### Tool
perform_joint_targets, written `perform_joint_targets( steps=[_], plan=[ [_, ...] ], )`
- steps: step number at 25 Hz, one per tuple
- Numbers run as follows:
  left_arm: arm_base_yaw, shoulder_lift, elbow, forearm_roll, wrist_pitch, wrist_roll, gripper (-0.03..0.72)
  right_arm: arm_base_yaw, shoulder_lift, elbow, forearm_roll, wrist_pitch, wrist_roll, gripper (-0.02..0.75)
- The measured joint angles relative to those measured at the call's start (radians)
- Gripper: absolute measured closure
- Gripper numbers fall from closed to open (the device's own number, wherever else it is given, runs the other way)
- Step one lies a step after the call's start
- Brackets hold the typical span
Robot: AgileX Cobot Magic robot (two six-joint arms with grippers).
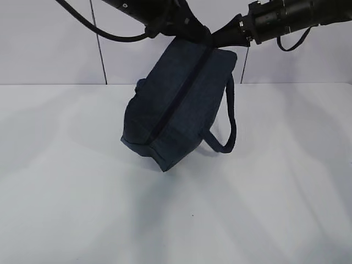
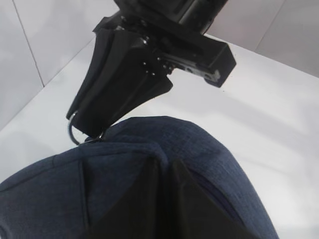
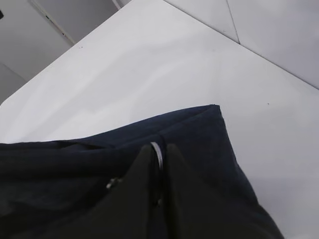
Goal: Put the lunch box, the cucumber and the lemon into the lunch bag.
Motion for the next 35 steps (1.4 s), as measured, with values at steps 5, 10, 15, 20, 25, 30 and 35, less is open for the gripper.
perform_joint_targets(
  steps=[5, 10, 15, 20, 25, 30, 35],
  plan=[
    [-0.008, 0.000, 0.000, 0.046, 0.017, -0.099, 0.675, 0.000, 0.004, 0.000, -0.002, -0.028, 0.013, 0.496],
    [-0.012, 0.000, 0.000, 0.128, 0.024, -0.241, 0.675, 0.000, 0.004, 0.000, -0.006, -0.030, 0.020, 0.338],
    [-0.012, 0.000, 0.000, 0.280, 0.020, -0.432, 0.675, -0.002, -0.019, -0.002, -0.028, -0.030, 0.031, 0.323],
    [-0.012, 0.017, -0.007, 0.381, 0.013, -0.507, 0.675, -0.002, -0.048, -0.010, -0.100, -0.030, 0.073, 0.319],
    [0.009, 0.077, -0.010, 0.425, 0.001, -0.520, 0.674, -0.002, -0.066, -0.010, -0.122, -0.030, 0.096, 0.318],
    [0.036, 0.119, -0.014, 0.447, -0.003, -0.521, 0.622, -0.002, -0.076, -0.010, -0.142, -0.030, 0.103, 0.318],
    [0.066, 0.128, -0.014, 0.456, 0.008, -0.530, 0.353, -0.002, -0.084, -0.010, -0.159, -0.030, 0.115, 0.318]
  ],
)
